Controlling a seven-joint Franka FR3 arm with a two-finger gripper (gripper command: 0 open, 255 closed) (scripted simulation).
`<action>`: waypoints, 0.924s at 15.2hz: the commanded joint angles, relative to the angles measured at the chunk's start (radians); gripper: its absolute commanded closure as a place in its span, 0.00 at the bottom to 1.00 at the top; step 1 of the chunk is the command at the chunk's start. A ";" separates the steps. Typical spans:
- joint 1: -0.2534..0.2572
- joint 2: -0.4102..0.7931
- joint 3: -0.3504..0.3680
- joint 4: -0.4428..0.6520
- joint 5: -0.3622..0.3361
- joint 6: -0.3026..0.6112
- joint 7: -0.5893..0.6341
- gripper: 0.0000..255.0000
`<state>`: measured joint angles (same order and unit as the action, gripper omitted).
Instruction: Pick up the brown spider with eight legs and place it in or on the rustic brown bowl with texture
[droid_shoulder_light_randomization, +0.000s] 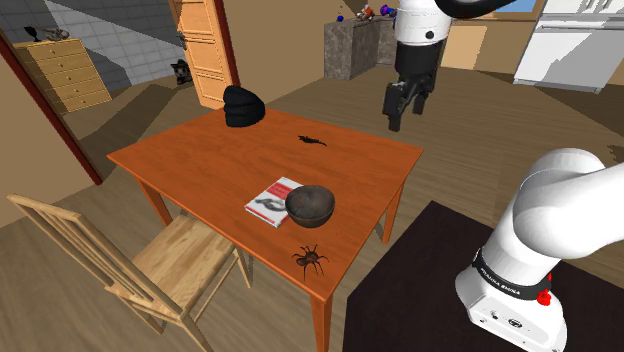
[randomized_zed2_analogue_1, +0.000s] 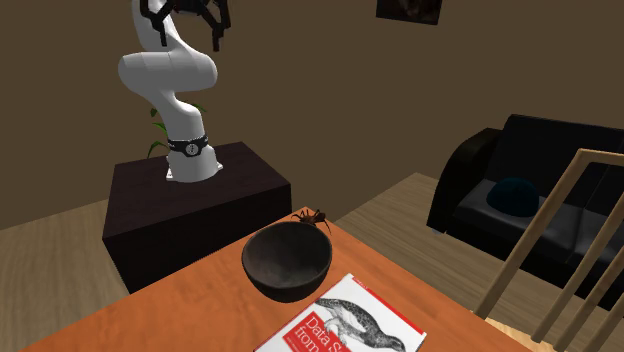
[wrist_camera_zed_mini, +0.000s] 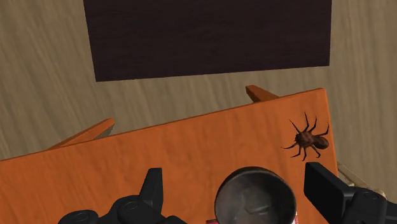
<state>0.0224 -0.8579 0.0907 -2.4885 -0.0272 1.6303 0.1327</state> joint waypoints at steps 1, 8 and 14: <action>0.005 0.017 0.039 -0.050 0.022 0.073 0.055 0.00; 0.021 0.109 0.177 -0.184 0.084 0.312 0.235 0.00; 0.007 0.282 0.312 -0.232 0.105 0.542 0.406 0.00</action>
<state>0.0311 -0.6097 0.3747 -2.7165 0.0736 2.1304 0.5009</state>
